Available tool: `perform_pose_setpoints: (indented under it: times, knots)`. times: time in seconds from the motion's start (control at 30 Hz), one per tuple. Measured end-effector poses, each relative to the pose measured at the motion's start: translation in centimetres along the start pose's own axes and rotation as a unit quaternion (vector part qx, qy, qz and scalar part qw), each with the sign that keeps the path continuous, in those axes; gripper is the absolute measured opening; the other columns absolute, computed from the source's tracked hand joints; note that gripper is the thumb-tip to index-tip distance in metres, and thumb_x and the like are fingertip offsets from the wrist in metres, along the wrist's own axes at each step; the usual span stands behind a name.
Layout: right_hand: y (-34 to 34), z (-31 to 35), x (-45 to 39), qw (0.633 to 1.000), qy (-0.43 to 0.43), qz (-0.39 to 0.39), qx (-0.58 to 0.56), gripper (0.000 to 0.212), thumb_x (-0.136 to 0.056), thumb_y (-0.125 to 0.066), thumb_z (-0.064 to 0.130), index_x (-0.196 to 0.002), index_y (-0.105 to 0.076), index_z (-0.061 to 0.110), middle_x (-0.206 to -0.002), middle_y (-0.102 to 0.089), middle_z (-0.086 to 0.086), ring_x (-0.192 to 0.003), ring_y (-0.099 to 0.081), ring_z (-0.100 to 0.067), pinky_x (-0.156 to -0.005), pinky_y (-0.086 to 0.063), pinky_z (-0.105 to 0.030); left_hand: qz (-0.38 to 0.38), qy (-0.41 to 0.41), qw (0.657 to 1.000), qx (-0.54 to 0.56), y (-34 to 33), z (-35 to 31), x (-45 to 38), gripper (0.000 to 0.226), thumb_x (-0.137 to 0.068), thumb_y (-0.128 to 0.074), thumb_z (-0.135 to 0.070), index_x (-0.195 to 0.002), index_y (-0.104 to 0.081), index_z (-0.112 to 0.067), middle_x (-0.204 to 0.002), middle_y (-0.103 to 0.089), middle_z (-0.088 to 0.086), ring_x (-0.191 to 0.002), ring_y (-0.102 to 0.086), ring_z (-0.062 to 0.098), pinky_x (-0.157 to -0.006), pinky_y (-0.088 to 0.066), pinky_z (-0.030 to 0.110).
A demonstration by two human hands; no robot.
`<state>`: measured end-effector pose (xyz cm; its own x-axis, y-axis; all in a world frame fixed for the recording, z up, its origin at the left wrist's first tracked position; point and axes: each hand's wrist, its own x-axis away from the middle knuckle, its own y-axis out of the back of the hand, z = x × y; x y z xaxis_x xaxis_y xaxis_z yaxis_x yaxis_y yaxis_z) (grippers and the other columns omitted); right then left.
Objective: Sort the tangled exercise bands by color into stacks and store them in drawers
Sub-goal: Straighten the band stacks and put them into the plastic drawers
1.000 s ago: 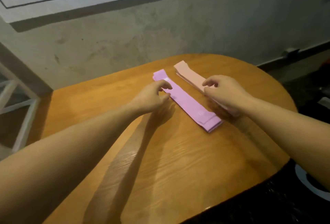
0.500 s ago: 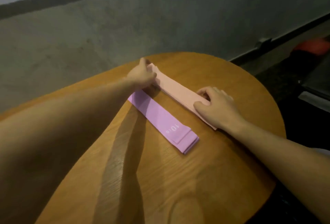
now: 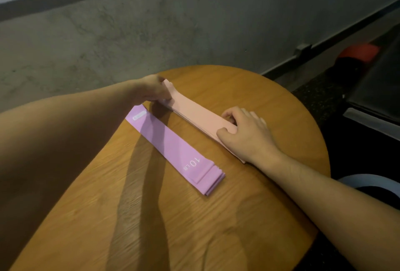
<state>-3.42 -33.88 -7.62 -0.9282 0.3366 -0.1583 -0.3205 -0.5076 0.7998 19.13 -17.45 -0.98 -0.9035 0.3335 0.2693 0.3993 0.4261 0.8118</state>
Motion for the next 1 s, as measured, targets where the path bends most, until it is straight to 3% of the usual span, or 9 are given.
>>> perform_pose_setpoints:
  times: [0.13,0.27,0.37,0.47,0.57,0.67,0.77,0.87,1.0]
  knots:
    - [0.0,0.0,0.1,1.0,0.003,-0.005,0.002,0.035,-0.087,-0.053,0.046,-0.118,-0.053,0.033,-0.109,-0.056,0.012,-0.106,-0.05,-0.014,-0.097,-0.039,-0.04,0.012,0.004,1.0,-0.027,0.0,-0.6,-0.1,0.04,-0.088,-0.068,-0.003,-0.128,-0.061,-0.001,-0.121,-0.063,0.013,-0.111,-0.063,0.028,-0.1,-0.054,0.04]
    - [0.0,-0.1,0.0,1.0,0.001,-0.008,0.007,0.043,-0.086,-0.052,0.05,-0.125,-0.052,0.032,-0.115,-0.057,0.011,-0.111,-0.048,-0.014,-0.1,-0.039,-0.039,0.037,-0.019,0.999,-0.031,1.1,-0.3,0.2,0.047,-0.077,-0.081,-0.002,-0.119,-0.062,-0.007,-0.12,-0.064,0.009,-0.106,-0.065,0.026,-0.098,-0.055,0.041]
    - [-0.2,-0.2,-0.1,1.0,-0.007,-0.008,0.029,0.055,-0.084,-0.049,0.056,-0.132,-0.051,0.031,-0.125,-0.055,0.009,-0.118,-0.045,-0.015,-0.103,-0.037,-0.039,0.01,-0.077,0.996,-0.04,1.9,0.1,1.2,0.041,-0.074,-0.082,-0.004,-0.11,-0.067,-0.013,-0.113,-0.069,0.006,-0.105,-0.065,0.025,-0.098,-0.055,0.041]
    - [-0.3,-0.3,-0.2,0.998,-0.013,-0.006,0.057,0.064,-0.084,-0.046,0.061,-0.14,-0.048,0.031,-0.136,-0.051,0.007,-0.126,-0.04,-0.017,-0.106,-0.031,-0.04,-0.016,-0.15,0.988,-0.002,2.6,0.4,3.0,0.036,-0.077,-0.08,0.002,-0.105,-0.069,-0.018,-0.099,-0.071,0.0,-0.096,-0.065,0.018,-0.085,-0.052,0.025]
    - [-0.3,-0.2,-0.1,0.997,-0.009,-0.005,0.077,0.068,-0.083,-0.043,0.064,-0.142,-0.048,0.031,-0.14,-0.048,0.008,-0.13,-0.037,-0.018,-0.105,-0.027,-0.039,-0.033,-0.213,0.976,0.032,3.5,0.8,5.5,0.045,-0.083,-0.076,0.002,-0.119,-0.068,-0.024,-0.101,-0.071,-0.01,-0.09,-0.065,0.0,-0.079,-0.048,0.009]
    - [0.0,0.0,0.1,0.997,-0.012,0.021,0.08,0.079,-0.075,-0.032,0.076,-0.138,-0.052,0.034,-0.139,-0.047,0.01,-0.13,-0.037,-0.017,-0.103,-0.026,-0.038,-0.07,-0.258,0.962,0.056,4.4,2.0,8.1,0.035,-0.088,-0.075,-0.004,-0.103,-0.074,-0.036,-0.094,-0.074,-0.02,-0.084,-0.065,-0.009,-0.081,-0.05,0.011]
    - [0.6,0.3,0.0,0.996,-0.013,0.041,0.074,0.059,-0.081,-0.045,0.07,-0.127,-0.06,0.037,-0.136,-0.049,0.008,-0.129,-0.037,-0.02,-0.103,-0.027,-0.039,-0.102,-0.288,0.947,0.097,4.9,3.5,10.7,0.034,-0.089,-0.073,-0.004,-0.094,-0.075,-0.037,-0.093,-0.076,-0.015,-0.089,-0.068,0.001,-0.088,-0.054,0.021]
    - [1.2,0.5,0.0,0.996,-0.008,0.068,0.054,0.044,-0.083,-0.052,0.062,-0.117,-0.061,0.037,-0.127,-0.055,0.009,-0.126,-0.043,-0.021,-0.104,-0.032,-0.041,-0.126,-0.304,0.935,0.133,5.0,4.6,13.2,0.025,-0.088,-0.072,-0.001,-0.103,-0.071,-0.021,-0.09,-0.075,-0.016,-0.085,-0.067,-0.002,-0.083,-0.052,0.017]
    - [2.4,-0.2,1.1,0.992,0.018,0.085,-0.086,0.021,-0.087,-0.061,0.051,-0.102,-0.065,0.037,-0.1,-0.068,0.02,-0.098,-0.063,-0.008,-0.09,-0.052,-0.043,-0.139,-0.295,0.931,0.165,4.5,6.0,16.3,0.024,-0.087,-0.074,-0.003,-0.102,-0.069,-0.02,-0.102,-0.075,0.004,-0.09,-0.067,0.009,-0.088,-0.053,0.028]
